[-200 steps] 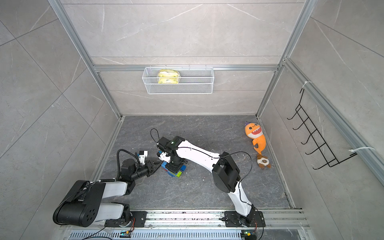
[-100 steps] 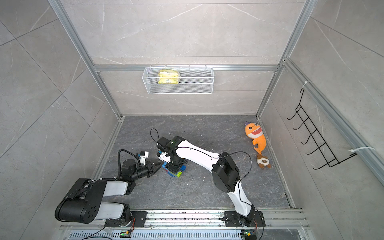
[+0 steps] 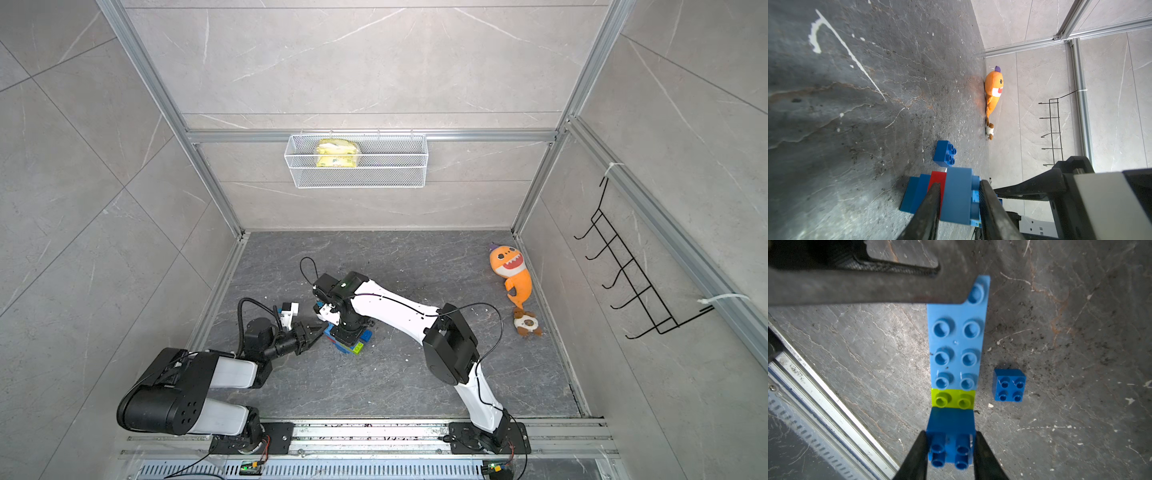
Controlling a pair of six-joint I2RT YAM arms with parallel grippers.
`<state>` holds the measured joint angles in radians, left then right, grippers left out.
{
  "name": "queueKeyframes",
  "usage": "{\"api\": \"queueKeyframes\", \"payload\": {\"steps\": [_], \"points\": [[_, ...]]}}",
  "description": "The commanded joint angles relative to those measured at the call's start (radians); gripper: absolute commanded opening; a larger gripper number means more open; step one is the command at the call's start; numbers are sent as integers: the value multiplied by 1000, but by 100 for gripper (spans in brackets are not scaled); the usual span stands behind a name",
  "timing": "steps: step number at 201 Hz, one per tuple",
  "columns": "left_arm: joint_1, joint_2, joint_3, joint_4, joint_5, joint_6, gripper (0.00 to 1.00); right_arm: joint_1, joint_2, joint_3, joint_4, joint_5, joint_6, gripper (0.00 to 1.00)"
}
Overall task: Assemble a heart with lego
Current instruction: Assemble the lego brick with the lego brick.
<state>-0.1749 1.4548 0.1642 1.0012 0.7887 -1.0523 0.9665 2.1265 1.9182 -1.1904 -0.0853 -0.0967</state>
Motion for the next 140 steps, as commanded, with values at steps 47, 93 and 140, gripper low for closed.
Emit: {"api": "queueKeyframes", "payload": {"steps": [47, 93, 140], "points": [[-8, 47, 4, 61, 27, -12, 28, 1, 77, -6, 2, 40, 12, 33], [-8, 47, 3, 56, 22, -3, 17, 1, 69, -3, 9, 34, 16, 37], [-8, 51, -9, 45, 17, 18, 15, 0, 27, -15, 39, 24, 31, 49]]}}
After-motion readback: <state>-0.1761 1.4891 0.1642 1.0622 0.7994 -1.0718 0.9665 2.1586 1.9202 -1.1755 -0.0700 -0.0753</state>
